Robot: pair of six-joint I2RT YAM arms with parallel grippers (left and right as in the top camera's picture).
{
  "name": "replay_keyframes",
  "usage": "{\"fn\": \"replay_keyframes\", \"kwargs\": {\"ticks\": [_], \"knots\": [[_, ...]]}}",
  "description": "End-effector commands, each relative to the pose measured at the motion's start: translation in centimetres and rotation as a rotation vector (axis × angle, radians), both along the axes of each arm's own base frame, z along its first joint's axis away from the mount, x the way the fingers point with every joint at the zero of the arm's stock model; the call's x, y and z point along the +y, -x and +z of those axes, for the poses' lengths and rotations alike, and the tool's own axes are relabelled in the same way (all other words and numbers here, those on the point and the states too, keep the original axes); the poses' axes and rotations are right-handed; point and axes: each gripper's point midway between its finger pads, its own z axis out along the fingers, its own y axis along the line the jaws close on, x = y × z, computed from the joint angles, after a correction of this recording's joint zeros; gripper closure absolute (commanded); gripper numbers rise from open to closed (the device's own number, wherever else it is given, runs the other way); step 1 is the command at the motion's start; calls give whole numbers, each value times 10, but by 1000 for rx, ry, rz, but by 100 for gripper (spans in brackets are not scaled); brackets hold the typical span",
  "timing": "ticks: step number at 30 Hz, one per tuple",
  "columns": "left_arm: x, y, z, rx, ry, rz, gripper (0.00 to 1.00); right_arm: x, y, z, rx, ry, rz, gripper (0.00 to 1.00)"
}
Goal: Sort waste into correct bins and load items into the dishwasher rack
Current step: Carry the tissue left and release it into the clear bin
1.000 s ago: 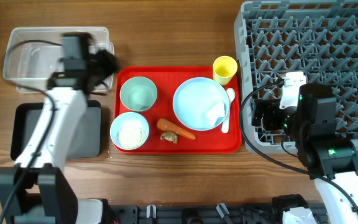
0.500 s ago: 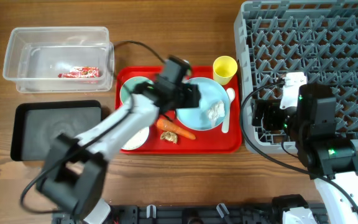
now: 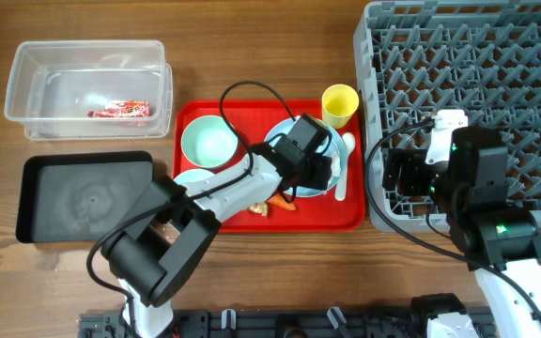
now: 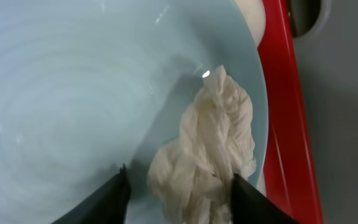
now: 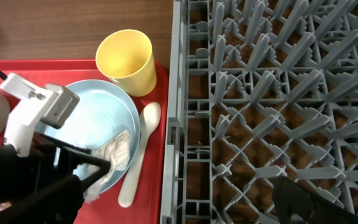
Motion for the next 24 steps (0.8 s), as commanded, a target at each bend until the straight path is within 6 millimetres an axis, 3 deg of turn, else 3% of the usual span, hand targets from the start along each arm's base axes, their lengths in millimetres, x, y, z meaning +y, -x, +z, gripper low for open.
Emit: {"fn": "replay_keyframes", "kwargs": {"ticks": [1, 4, 8, 13, 19, 24], "knots": [[3, 3, -14, 7, -35, -13, 76, -3, -4, 10, -24, 2, -24, 0], [8, -4, -13, -15, -53, 8, 96, -3, -4, 10, -23, 2, -23, 0], [29, -23, 0, -74, -96, 82, 96, -3, -3, 9, -21, 3, -23, 0], [77, -55, 43, -155, -119, 223, 96, -3, -3, 10, -22, 11, -16, 0], [161, -98, 113, -291, -87, 407, 96, -3, -3, 10, -23, 10, -15, 0], [254, -127, 142, -372, -119, 646, 95, -3, -5, 5, -6, 12, -15, 0]]}}
